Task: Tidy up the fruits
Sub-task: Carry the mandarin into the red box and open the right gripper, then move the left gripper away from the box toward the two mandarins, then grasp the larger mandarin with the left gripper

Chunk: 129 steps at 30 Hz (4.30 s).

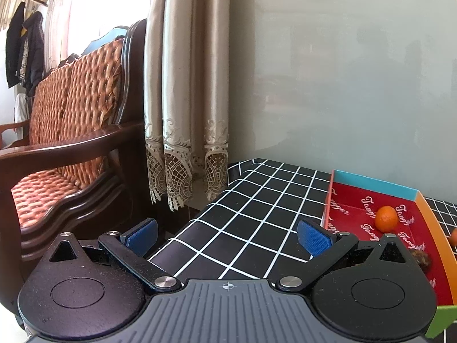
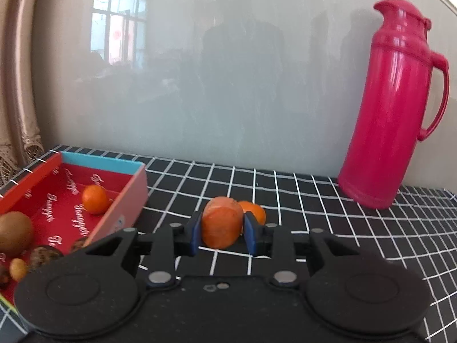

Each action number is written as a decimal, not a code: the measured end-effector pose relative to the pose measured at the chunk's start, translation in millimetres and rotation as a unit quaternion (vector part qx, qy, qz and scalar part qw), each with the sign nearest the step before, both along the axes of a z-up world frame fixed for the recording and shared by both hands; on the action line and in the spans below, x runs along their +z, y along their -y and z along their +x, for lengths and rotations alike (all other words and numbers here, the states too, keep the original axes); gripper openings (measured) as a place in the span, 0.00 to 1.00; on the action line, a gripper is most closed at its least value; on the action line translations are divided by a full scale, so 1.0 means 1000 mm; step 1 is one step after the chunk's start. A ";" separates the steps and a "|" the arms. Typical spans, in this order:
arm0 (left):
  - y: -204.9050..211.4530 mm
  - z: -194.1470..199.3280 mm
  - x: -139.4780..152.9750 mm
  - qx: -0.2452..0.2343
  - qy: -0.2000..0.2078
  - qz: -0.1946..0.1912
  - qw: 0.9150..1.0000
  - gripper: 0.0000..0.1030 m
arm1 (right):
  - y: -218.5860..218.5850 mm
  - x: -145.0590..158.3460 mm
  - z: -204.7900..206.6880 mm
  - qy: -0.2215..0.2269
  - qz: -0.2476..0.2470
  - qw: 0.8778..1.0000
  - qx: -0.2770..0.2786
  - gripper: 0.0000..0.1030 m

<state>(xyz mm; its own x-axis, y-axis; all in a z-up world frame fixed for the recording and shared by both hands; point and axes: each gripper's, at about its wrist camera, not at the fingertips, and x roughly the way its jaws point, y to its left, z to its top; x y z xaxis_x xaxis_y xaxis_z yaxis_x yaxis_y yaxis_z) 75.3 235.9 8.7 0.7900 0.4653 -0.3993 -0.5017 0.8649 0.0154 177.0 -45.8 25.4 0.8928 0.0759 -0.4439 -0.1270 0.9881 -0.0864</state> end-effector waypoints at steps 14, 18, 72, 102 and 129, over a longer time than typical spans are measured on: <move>0.005 -0.019 0.004 -0.017 -0.005 0.002 1.000 1.00 | -0.043 0.014 -0.031 0.017 -0.003 0.998 0.055 0.28; 0.003 -0.020 0.004 -0.014 -0.005 0.002 1.000 1.00 | -0.059 0.013 -0.037 0.018 -0.005 0.997 0.075 0.28; 0.088 0.005 0.010 -0.094 0.011 0.017 0.995 1.00 | 0.103 0.006 -0.030 0.040 0.123 0.987 -0.097 0.86; 0.270 0.097 -0.015 -0.283 -0.016 0.031 0.958 1.00 | 0.217 -0.031 -0.007 0.037 0.092 0.978 -0.186 0.86; 0.321 0.181 -0.038 -0.299 -0.059 0.061 0.950 0.80 | 0.230 -0.037 0.036 0.036 0.065 0.976 -0.203 0.87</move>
